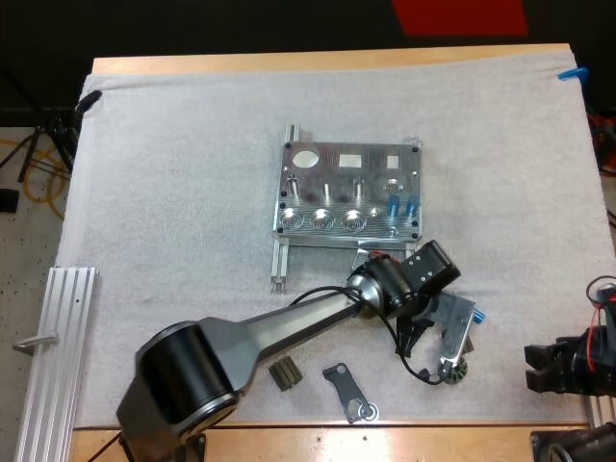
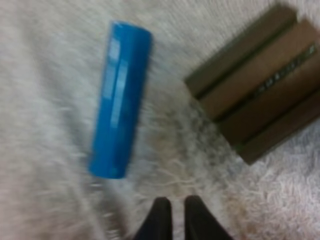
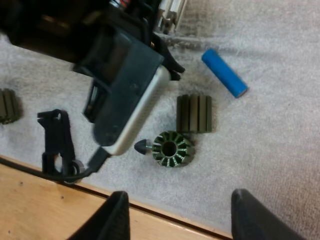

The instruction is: Load cells from right to left

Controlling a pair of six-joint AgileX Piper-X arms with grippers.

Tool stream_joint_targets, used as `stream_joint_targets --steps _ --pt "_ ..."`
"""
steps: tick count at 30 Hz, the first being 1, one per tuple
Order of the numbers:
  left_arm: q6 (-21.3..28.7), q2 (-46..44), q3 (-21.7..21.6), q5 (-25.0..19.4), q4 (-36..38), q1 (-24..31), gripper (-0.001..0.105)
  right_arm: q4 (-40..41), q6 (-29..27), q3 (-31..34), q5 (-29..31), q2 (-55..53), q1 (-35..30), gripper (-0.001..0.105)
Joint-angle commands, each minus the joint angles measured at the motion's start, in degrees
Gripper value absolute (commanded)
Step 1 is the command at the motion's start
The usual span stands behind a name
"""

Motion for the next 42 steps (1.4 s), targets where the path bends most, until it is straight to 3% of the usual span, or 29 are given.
stream_joint_targets --steps 1,6,9,14,27,36,42 --pt "-0.89 -1.98 -0.09 -0.26 0.25 -0.07 0.016 -0.09 -1.16 0.08 0.31 0.48 -0.23 0.046" --pt "-0.75 -4.74 -0.09 -1.34 1.37 -0.07 0.049 -0.09 -2.17 0.08 0.31 1.93 -0.23 0.046" --pt "-2.31 -6.19 -0.09 -2.92 2.35 -0.07 0.056 -0.09 -3.71 0.08 2.52 2.28 -0.23 0.046" --pt "-5.83 -9.03 -0.09 -4.84 5.42 0.33 0.056 -1.65 -5.79 0.08 7.99 2.27 -0.23 0.046" --pt "-18.94 -21.08 -0.09 -4.73 12.50 4.30 0.056 -10.20 -6.83 5.05 11.66 8.64 -0.23 0.046" --pt "-22.65 -29.15 -0.09 -4.86 16.77 4.95 0.056 -18.47 -6.70 10.62 11.66 16.73 -0.23 0.046" --pt "-22.87 -33.04 -0.09 -4.86 21.51 4.95 0.056 -22.50 -6.70 11.03 11.66 22.60 -0.23 0.046"
